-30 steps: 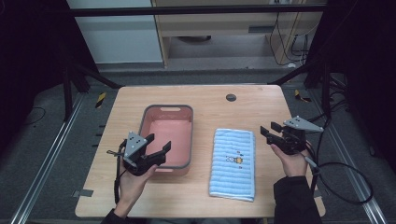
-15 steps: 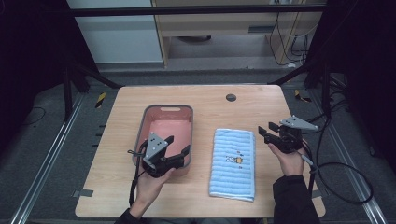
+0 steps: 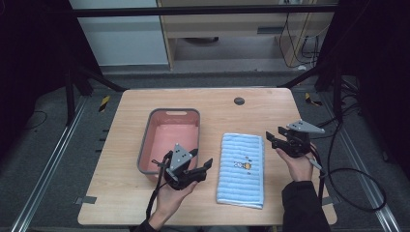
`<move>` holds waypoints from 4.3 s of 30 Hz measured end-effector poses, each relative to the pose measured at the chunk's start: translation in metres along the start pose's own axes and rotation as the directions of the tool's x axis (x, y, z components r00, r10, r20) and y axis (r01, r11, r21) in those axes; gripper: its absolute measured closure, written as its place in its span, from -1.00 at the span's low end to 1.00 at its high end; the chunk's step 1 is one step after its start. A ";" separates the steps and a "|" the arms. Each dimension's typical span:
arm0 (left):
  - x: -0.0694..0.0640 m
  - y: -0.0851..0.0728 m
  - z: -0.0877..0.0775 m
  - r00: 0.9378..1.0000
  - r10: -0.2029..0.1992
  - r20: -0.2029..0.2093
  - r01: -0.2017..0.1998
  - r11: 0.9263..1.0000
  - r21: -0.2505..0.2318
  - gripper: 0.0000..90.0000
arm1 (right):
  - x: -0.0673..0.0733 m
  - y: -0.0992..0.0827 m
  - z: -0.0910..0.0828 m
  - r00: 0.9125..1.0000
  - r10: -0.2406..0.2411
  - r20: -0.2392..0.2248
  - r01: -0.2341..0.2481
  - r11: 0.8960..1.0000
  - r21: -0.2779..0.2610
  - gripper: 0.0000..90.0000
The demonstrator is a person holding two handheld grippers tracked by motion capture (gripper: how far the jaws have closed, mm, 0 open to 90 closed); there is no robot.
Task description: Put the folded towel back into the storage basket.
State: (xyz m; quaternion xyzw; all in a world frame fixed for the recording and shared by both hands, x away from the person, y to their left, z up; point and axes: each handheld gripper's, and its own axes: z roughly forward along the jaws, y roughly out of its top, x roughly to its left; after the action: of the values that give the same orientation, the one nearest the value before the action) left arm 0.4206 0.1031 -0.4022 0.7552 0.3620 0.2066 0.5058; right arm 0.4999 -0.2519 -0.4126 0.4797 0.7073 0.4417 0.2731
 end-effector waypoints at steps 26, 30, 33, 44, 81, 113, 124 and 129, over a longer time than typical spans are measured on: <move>-0.039 -0.031 0.035 0.997 0.080 0.008 -0.080 0.992 0.100 -0.01 | -0.003 -0.019 0.030 1.000 -0.008 0.015 0.007 0.998 0.066 -0.03; -0.041 -0.036 0.038 0.996 0.087 0.009 -0.088 0.989 0.117 0.01 | -0.003 -0.022 0.035 1.000 -0.004 0.014 0.003 0.997 0.076 -0.02; -0.043 -0.039 0.041 0.996 0.090 0.014 -0.091 0.987 0.130 0.04 | -0.003 -0.025 0.041 1.000 0.001 0.018 -0.003 0.996 0.087 0.01; -0.044 -0.053 0.051 0.997 0.077 0.009 -0.077 0.981 0.177 0.09 | -0.003 -0.032 0.054 1.000 -0.017 0.011 0.016 0.994 0.111 0.12; -0.040 -0.082 0.071 1.000 0.011 -0.002 -0.010 0.953 0.302 0.23 | 0.002 -0.058 0.081 0.999 0.042 -0.027 -0.034 0.965 0.261 0.37; -0.052 -0.052 0.047 0.995 0.003 0.101 -0.025 0.978 0.209 0.96 | 0.016 -0.026 0.042 0.995 0.001 -0.104 0.011 0.994 0.109 0.84; -0.048 -0.032 0.031 0.994 0.025 0.109 -0.044 0.985 0.168 0.96 | 0.022 -0.006 0.027 0.995 -0.022 -0.099 0.026 0.999 0.048 0.84; -0.042 -0.022 0.021 0.995 0.041 0.094 -0.055 0.987 0.150 0.96 | 0.030 0.010 0.019 0.994 -0.042 -0.097 0.043 0.999 0.010 0.84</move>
State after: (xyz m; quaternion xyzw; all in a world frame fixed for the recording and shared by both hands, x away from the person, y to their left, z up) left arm 0.3997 0.0632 -0.4287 0.8089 0.3350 0.1560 0.4573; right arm 0.5084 -0.2159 -0.4114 0.4442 0.7326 0.4540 0.2448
